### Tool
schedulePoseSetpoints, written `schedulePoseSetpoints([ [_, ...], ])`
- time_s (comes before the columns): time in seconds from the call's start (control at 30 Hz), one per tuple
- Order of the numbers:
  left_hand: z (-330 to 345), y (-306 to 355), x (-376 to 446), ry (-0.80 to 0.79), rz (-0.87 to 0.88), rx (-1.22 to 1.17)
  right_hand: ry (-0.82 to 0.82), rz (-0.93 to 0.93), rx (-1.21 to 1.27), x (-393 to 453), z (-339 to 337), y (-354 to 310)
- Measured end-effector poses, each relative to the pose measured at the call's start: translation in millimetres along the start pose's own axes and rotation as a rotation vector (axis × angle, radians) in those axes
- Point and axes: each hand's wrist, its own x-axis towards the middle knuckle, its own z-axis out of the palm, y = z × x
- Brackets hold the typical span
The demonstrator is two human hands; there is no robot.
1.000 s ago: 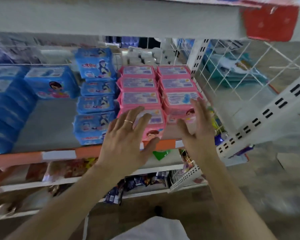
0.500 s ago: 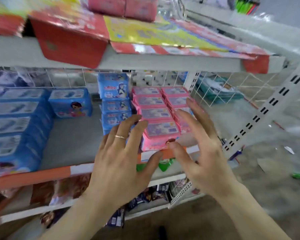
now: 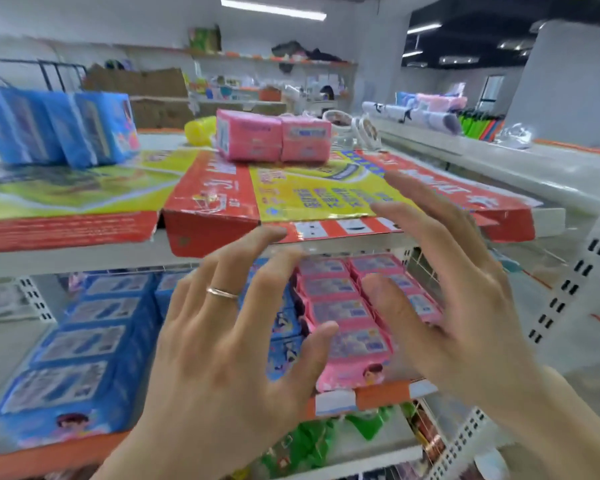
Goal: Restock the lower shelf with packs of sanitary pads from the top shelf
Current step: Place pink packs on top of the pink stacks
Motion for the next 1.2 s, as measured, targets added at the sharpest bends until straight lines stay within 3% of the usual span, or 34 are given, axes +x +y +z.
schedulePoseSetpoints([
  [0.4,15.8,19.9,66.2,0.001,-0.007,0.165,-0.126,0.033,-0.045,51.7,-19.5,72.8],
  [0.63,27.6,27.7,117.9,-0.047,-0.016,0.351,-0.257,0.161,-0.055,109.6,-28.5,115.6],
  [0.97,24.9,-19.4,171.1,-0.095,-0.078,0.447,-0.513,0.091,-0.224,198.5,32.3,167.7],
  [1.2,30.4,-72.5,206.9,-0.303,-0.104,0.446,-0.602,-0.001,-0.478,217.9,83.2,195.5],
])
